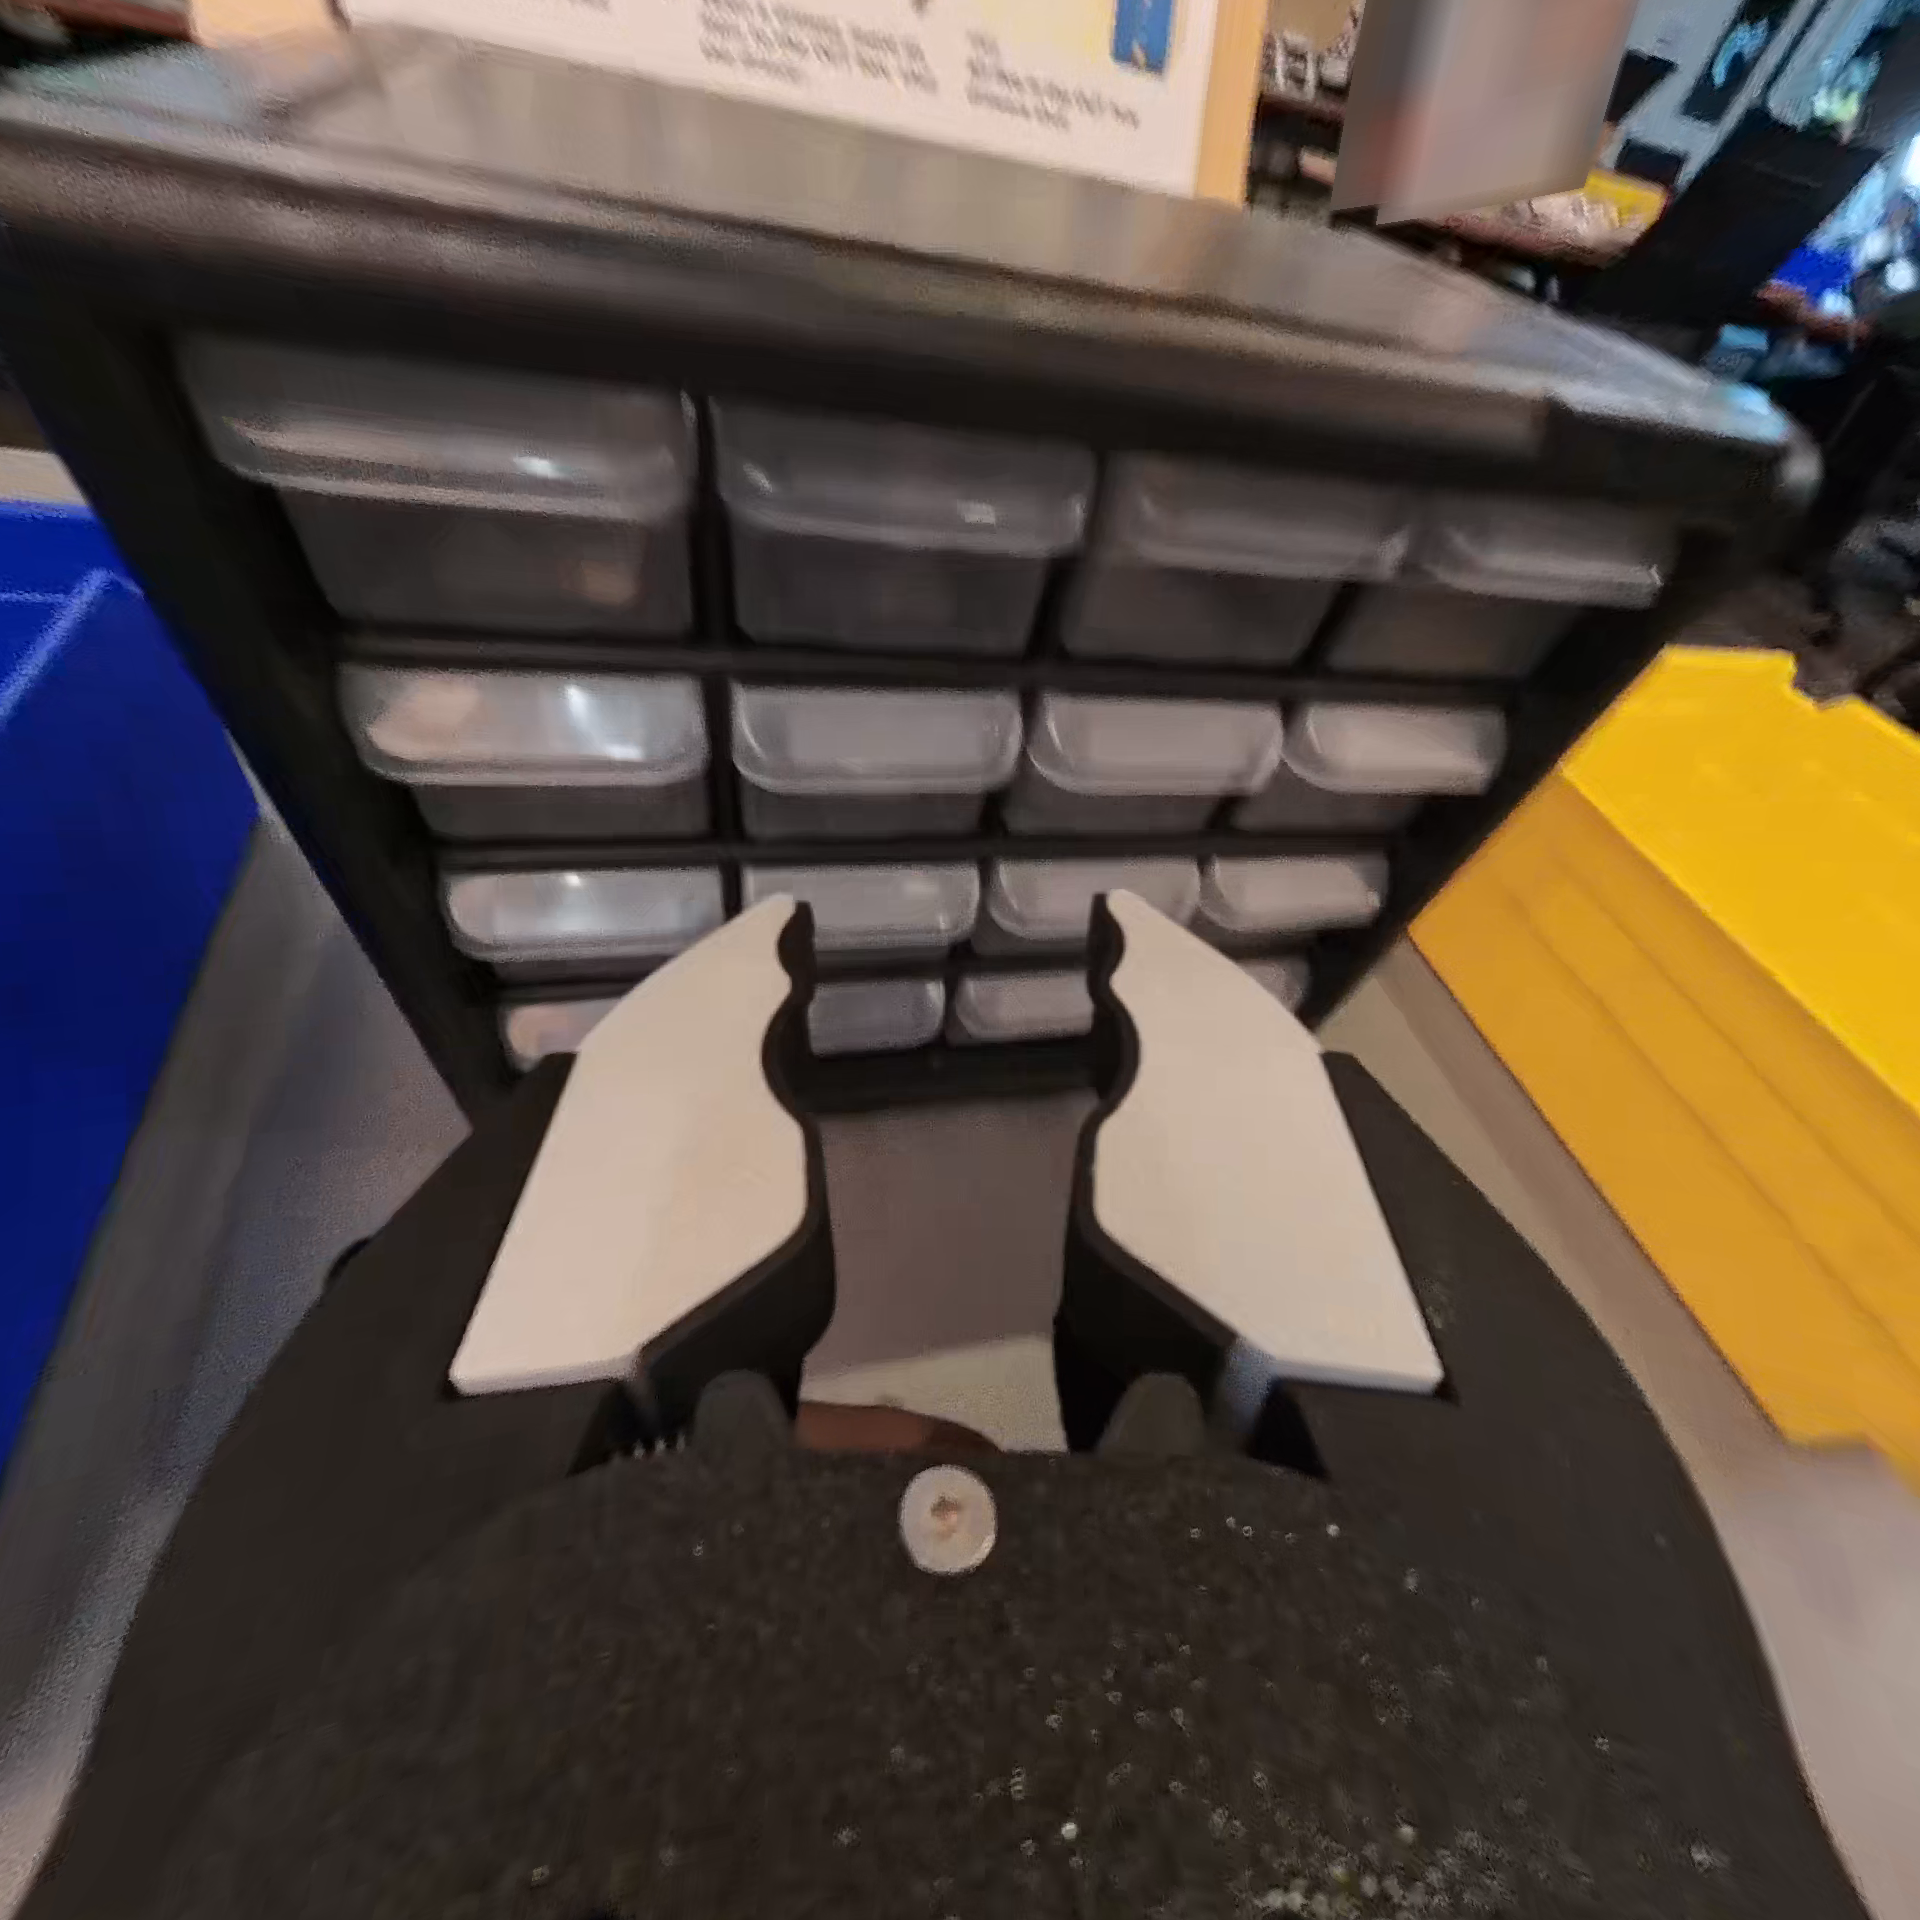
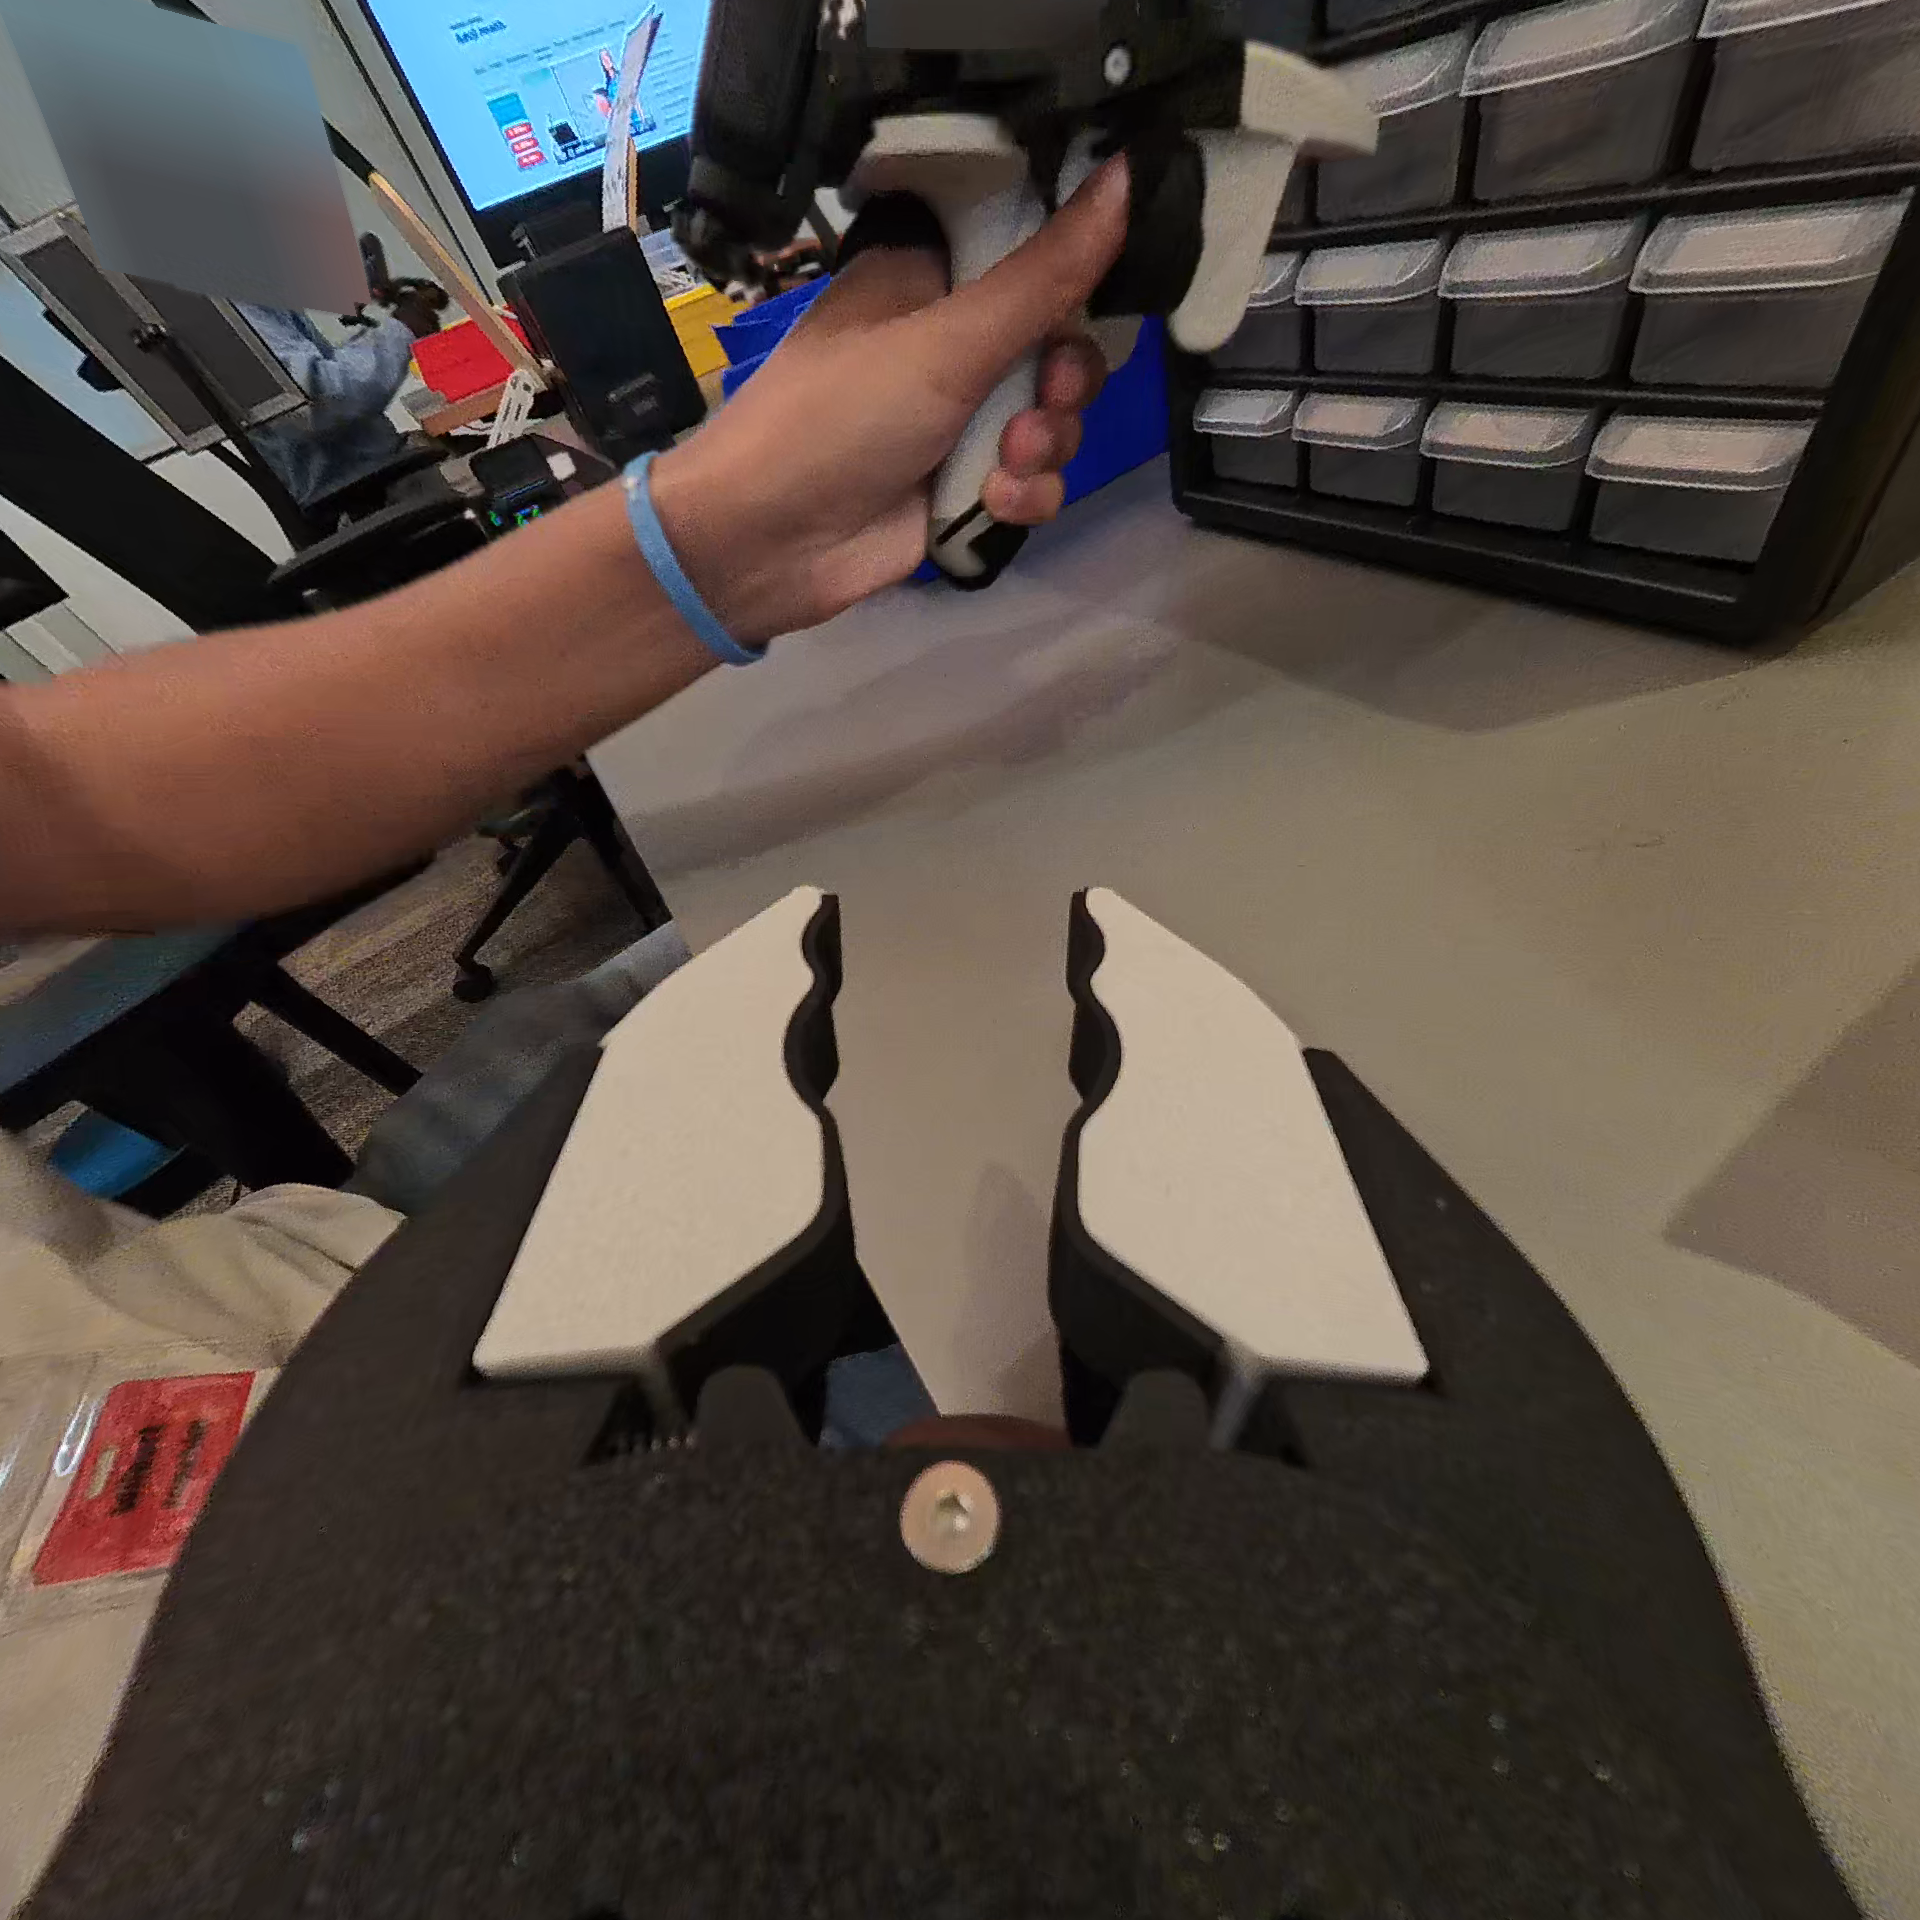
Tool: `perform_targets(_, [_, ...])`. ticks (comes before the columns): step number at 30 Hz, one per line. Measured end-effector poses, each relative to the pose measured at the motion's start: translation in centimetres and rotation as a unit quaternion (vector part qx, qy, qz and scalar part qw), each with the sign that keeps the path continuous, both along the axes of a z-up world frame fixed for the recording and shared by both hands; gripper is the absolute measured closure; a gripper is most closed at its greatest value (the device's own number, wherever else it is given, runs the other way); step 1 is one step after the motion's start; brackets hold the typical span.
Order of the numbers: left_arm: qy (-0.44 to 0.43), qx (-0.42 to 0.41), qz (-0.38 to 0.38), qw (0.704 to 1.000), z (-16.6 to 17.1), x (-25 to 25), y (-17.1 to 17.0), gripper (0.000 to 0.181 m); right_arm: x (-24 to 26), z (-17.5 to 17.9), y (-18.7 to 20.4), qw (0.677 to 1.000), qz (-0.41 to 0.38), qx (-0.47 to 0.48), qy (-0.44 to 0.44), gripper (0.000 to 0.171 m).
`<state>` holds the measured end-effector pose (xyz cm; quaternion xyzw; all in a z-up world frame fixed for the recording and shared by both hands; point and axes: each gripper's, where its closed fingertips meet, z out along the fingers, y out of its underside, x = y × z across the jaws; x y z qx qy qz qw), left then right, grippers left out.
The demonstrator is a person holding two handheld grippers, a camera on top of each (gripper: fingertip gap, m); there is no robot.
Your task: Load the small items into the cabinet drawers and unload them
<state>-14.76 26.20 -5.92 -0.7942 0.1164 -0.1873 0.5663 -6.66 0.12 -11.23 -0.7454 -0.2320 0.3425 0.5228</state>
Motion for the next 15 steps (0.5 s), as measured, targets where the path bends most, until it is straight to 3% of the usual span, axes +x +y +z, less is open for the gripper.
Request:
perform_targets(4, [0.073, -0.015, -0.024, 0.997, -1.5, -1.2, -2.7, 0.121, 0.1, -0.4, -0.2, 1.000, 0.006, -0.003, -0.012, 0.129])
perform_targets(8, [0.053, 0.000, -0.069, 0.996, -1.6, -3.0, -4.4, 0.123, 0.2, 0.0, -0.1, 1.000, 0.002, -0.002, 0.003, 0.129])
perform_targets(11, [0.171, 0.042, -0.076, 0.981, -3.2, -4.6, -3.7, 0.129, 0.1, -0.2, 0.0, 1.000, 0.004, -0.008, 0.002, 0.129])
perform_targets(15, [0.357, 0.166, -0.076, 0.916, -3.9, -6.0, -2.0, 0.134, -0.1, -0.7, 0.1, 1.000, 0.004, -0.013, -0.013, 0.129])
